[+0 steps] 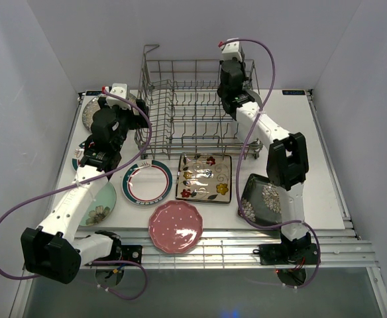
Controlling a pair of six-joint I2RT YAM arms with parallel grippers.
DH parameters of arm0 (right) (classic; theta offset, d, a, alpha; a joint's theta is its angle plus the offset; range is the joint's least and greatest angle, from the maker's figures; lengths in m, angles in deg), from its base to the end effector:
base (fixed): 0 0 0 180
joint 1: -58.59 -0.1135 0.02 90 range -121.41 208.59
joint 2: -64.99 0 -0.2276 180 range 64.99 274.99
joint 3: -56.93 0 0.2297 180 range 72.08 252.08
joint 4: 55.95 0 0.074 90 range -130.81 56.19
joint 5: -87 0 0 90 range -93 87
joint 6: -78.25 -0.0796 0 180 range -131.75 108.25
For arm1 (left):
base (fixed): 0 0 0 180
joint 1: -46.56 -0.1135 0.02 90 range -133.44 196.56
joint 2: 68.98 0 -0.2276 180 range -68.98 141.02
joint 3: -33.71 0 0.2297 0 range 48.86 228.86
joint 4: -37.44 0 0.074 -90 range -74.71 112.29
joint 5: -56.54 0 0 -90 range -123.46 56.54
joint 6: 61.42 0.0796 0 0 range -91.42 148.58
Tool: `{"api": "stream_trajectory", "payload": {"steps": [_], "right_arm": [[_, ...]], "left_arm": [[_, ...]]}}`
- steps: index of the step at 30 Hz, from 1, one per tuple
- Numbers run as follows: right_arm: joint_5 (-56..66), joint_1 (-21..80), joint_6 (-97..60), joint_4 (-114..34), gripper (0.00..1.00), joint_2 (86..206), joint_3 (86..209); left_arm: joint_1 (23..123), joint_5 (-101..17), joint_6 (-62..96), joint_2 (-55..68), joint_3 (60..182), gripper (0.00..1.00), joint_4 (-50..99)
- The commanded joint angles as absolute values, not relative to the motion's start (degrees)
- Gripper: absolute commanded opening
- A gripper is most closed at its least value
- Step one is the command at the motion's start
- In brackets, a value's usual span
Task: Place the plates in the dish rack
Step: Insert the plate into the dish rack.
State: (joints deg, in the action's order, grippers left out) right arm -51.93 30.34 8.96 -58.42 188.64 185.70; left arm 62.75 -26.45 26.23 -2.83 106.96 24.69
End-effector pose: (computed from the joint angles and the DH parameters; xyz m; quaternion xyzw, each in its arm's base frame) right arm 0.4689 0.1838 0.3401 0.0351 0.6748 -0.2272 0.7013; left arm 0.2987 -0.0766 0.3350 0.0484 0.7393 -0.0632 0.6687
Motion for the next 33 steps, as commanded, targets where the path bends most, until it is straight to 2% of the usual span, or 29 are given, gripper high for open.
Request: {"api": "stream_trajectory", "payload": {"steps": [1,10,17,33], "right_arm": [[-51.5,30.4,10.9,-71.7,0.08,188.1,186.9],[-48.4,32.0,9.0,-66.1,0.08,193.4,193.9],[-43.7,34.2,5.2,-62.3,0.08,193.6,193.4],[-38.3,36.4,2.1,-53.5,0.08,194.9,200.4]], "left_arm": [[62.6,-27.3,26.6,-3.6,106.8,0.98,26.3],[62.6,-27.7,26.6,-3.6,106.7,0.98,26.3],[62.6,-28.1,26.6,-3.5,106.8,0.98,26.2],[62.6,-28.2,26.7,-2.9,107.3,0.98,25.5]]}}
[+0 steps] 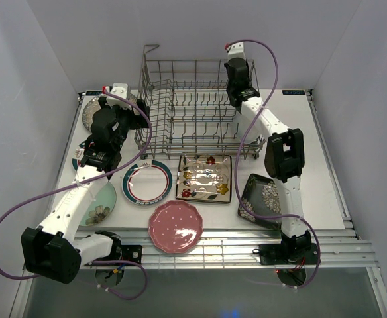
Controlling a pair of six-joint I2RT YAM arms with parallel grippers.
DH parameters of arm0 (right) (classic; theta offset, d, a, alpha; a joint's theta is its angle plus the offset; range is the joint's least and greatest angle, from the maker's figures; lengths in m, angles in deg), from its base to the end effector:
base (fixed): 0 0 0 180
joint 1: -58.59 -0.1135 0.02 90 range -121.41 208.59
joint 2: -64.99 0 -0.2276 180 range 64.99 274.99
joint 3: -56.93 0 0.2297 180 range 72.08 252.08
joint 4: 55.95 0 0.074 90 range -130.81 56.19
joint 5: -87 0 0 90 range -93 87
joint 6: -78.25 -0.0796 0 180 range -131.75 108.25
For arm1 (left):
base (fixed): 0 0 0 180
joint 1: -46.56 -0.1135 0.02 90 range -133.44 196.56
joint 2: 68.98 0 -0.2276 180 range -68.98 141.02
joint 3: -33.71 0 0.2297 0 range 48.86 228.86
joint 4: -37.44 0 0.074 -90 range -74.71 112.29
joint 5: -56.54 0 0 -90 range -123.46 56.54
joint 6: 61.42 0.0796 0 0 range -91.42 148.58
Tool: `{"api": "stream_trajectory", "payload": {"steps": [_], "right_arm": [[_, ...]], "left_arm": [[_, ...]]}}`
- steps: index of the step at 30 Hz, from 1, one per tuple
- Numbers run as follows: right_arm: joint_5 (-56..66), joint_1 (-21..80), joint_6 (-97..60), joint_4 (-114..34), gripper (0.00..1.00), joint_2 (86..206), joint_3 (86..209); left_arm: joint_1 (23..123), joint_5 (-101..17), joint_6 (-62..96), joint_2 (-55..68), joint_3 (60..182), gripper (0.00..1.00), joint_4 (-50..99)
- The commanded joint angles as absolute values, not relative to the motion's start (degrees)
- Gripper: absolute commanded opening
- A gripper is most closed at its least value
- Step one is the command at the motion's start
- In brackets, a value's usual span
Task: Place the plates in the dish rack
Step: Insert the plate into the dish rack.
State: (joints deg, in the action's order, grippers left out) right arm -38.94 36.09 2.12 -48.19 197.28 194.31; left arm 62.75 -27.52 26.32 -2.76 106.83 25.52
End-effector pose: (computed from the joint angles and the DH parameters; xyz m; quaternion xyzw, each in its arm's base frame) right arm 0.5170 0.1636 0.2958 -0.0124 0.7202 -0.1731 0.6717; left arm 0.2989 -0.0782 0.3360 0.0546 0.7352 -0.0704 0.6720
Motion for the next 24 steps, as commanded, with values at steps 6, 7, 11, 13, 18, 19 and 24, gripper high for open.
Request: {"api": "stream_trajectory", "payload": {"steps": [6,7,11,13,18,19,24], "right_arm": [[-36.4,36.4,1.9,-48.7,0.08,195.3,203.7],[-36.1,36.4,1.9,-48.5,0.09,195.4,203.8],[-36.3,36.4,2.0,-48.1,0.13,196.0,203.8],[-36.4,36.4,1.9,-48.0,0.11,196.5,203.8],[-36.2,36.5,1.4,-48.4,0.14,197.8,203.9],[-36.3,36.6,1.3,-48.4,0.15,198.0,204.0],[-36.2,36.9,0.6,-48.4,0.15,199.1,203.9]], "left_arm": [[62.6,-28.5,26.7,-2.9,107.8,0.98,24.8],[62.6,-28.6,26.7,-2.9,107.8,0.98,24.7],[62.6,-28.6,26.7,-2.8,107.8,0.98,24.7],[62.6,-28.6,26.7,-2.9,107.8,0.98,24.7],[62.6,-27.9,26.6,-2.7,108.0,0.98,24.7],[62.6,-27.8,26.6,-2.6,108.0,0.98,24.7],[62.5,-28.3,26.6,-2.4,108.0,0.98,24.7]]}}
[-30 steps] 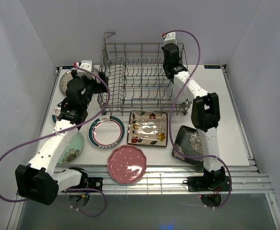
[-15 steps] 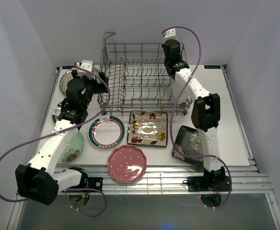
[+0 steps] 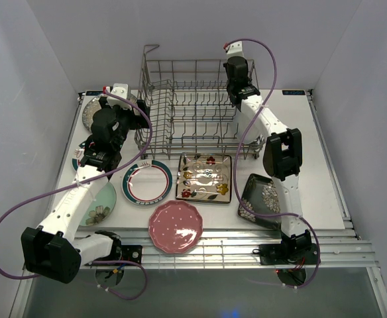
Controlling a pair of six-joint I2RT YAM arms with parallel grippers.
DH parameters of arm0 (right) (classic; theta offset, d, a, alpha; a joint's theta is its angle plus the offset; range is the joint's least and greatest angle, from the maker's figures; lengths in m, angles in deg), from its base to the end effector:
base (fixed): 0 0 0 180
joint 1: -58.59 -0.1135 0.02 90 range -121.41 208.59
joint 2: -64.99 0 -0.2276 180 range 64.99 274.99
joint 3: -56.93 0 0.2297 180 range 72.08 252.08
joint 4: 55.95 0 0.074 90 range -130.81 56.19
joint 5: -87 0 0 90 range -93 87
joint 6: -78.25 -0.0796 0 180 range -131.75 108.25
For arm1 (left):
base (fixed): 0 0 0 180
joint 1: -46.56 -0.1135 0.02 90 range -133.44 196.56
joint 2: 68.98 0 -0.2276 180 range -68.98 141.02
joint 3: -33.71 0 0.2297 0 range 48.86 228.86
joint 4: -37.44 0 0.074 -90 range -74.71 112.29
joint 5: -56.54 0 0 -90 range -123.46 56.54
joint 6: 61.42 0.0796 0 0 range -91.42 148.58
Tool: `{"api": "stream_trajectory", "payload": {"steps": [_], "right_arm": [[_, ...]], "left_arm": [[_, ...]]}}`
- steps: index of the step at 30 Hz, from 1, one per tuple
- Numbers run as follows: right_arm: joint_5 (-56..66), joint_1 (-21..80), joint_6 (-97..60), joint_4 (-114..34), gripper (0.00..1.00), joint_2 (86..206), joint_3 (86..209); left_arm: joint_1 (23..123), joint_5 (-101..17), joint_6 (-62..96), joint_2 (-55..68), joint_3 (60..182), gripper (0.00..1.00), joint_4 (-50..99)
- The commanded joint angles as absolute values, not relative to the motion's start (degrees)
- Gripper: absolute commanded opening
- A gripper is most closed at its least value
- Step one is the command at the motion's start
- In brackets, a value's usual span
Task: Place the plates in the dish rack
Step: Insert the plate into the dish rack, then move the plate to the corner of the board.
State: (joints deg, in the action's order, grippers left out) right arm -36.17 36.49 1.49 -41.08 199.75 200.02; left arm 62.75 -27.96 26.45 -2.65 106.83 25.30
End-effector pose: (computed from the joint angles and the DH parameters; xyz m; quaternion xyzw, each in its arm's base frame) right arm 0.5234 0.1655 0.2924 -0.0361 0.7392 -0.1631 0.6525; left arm 0.2991 -0.0789 0.3348 0.0583 0.7369 -0.0720 0.6696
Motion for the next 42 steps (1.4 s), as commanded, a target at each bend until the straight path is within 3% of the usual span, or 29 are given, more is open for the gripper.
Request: {"api": "stream_trajectory", "payload": {"steps": [1,4,6,12,17,31,42], "right_arm": [[-36.1,36.9,0.4,-48.5,0.15,199.3,203.9],[-36.1,36.9,0.2,-48.4,0.16,199.9,203.9],[-36.0,36.9,-0.1,-48.5,0.23,200.3,203.9],[-36.9,37.0,-0.5,-48.9,0.62,200.3,203.7],[-36.9,37.2,-1.1,-48.9,0.76,199.1,203.6],[-32.4,36.6,-5.2,-46.1,0.80,192.1,201.2],[-28.0,34.6,-8.6,-45.3,0.89,180.1,189.4]], "left_arm": [[62.5,-28.2,26.6,-2.4,108.0,0.98,24.7],[62.6,-28.0,26.5,-2.4,108.1,0.98,24.7],[62.6,-28.1,26.5,-2.2,108.1,0.98,24.7],[62.6,-27.7,26.6,-1.9,108.1,0.98,24.8],[62.6,-27.9,26.6,-1.9,108.1,0.98,24.7],[62.6,-27.8,26.6,-2.3,108.0,0.98,24.6],[62.6,-28.6,26.7,-2.4,107.8,0.98,24.6]]}}
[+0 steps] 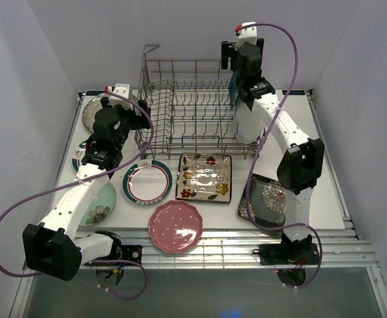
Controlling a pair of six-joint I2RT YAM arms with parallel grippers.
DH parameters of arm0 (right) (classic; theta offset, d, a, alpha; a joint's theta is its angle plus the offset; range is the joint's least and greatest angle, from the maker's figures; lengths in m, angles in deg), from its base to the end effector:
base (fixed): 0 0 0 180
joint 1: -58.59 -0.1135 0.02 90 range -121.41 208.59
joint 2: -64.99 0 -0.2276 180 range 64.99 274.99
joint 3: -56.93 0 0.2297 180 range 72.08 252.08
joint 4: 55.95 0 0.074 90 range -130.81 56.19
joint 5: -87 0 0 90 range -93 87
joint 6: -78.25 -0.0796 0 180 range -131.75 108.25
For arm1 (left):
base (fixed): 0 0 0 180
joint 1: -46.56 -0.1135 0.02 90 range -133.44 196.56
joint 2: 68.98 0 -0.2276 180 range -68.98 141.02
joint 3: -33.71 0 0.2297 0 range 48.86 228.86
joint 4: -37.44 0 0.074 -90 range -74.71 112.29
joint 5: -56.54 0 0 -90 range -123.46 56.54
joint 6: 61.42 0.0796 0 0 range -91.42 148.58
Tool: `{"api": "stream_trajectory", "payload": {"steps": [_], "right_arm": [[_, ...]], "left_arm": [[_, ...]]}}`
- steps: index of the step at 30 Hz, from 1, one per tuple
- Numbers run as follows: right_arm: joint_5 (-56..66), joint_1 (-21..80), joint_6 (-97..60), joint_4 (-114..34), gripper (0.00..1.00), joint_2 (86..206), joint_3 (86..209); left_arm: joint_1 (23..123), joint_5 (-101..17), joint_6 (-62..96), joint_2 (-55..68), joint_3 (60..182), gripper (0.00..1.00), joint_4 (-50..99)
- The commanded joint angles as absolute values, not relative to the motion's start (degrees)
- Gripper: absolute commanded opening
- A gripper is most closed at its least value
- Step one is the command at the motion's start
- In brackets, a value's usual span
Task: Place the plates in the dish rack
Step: Move the plate to the corner of the board.
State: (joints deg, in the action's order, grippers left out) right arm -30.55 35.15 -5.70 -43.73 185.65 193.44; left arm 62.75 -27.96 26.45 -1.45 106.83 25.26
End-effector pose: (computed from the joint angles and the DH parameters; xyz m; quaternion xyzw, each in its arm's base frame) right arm 0.4746 0.1656 0.3812 -0.0013 0.6870 -0.0540 0.7247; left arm 0.3035 -0.0802 0.3286 0.0596 0.7440 -0.0704 0.6618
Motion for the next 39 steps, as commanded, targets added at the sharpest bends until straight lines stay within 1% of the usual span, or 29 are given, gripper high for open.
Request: {"api": "stream_trajectory", "payload": {"steps": [1,3,4,6,7,10,11,13,14,15,16,18,20,21,24,27,36,39], "right_arm": [[-26.7,34.6,-9.6,-45.1,0.90,177.2,187.8],[-25.4,34.6,-12.3,-45.1,0.92,173.7,183.8],[-24.3,34.6,-15.7,-45.8,0.92,169.9,178.7],[-23.0,34.5,-18.1,-48.7,0.94,165.8,173.2],[-22.3,34.4,-20.1,-49.9,0.95,162.1,168.5],[-21.3,34.3,-22.4,-50.0,0.96,155.7,162.9],[-21.1,34.3,-23.7,-50.0,0.98,154.2,159.4],[-20.8,34.2,-25.2,-49.5,0.98,149.6,155.6],[-20.5,34.2,-26.5,-49.5,0.98,148.0,151.7],[-20.1,34.1,-26.9,-49.4,0.94,146.2,149.7],[-19.9,34.1,-27.6,-49.3,0.93,142.6,147.9],[-19.7,34.0,-29.3,-49.7,0.92,138.5,141.3],[-18.8,34.0,-30.7,-52.0,0.92,131.0,136.0],[-18.2,34.0,-32.0,-53.0,0.92,125.9,130.8],[-16.7,34.1,-34.2,-52.3,0.92,117.8,124.5],[-15.7,34.0,-35.1,-48.7,0.92,112.9,120.7],[-17.1,34.0,-42.2,-40.9,0.91,103.8,111.0],[-19.3,34.0,-45.8,-37.0,0.91,98.1,107.0]], "left_arm": [[62.5,-28.7,26.7,-2.5,107.7,0.98,24.6],[62.6,-28.8,26.7,-2.8,107.7,0.98,24.7],[62.6,-29.0,26.7,-3.0,107.6,0.98,24.7],[62.6,-29.3,26.7,-3.4,107.2,0.98,24.9],[62.6,-29.7,26.7,-3.7,107.2,0.98,25.0],[62.6,-29.9,26.6,-3.8,107.1,0.98,25.0],[62.6,-30.1,26.6,-3.7,107.1,0.98,25.0],[62.5,-30.6,26.6,-3.8,107.0,0.98,25.0],[62.6,-30.7,26.6,-3.7,107.1,0.98,24.9],[62.6,-31.6,26.6,-3.8,107.0,0.98,25.0],[62.5,-32.0,26.6,-3.9,106.9,0.98,25.0],[62.6,-32.7,26.5,-4.1,106.7,0.98,25.2],[62.6,-33.2,26.5,-4.4,106.4,0.98,25.4],[62.6,-33.4,26.6,-4.4,106.3,0.98,25.5],[62.6,-35.6,26.7,-4.3,106.3,0.98,25.5],[62.6,-36.8,26.6,-4.1,106.3,0.98,25.4],[62.6,-39.0,26.9,-4.2,105.6,0.98,26.0],[62.6,-40.2,27.1,-4.4,105.3,0.98,26.3]]}}
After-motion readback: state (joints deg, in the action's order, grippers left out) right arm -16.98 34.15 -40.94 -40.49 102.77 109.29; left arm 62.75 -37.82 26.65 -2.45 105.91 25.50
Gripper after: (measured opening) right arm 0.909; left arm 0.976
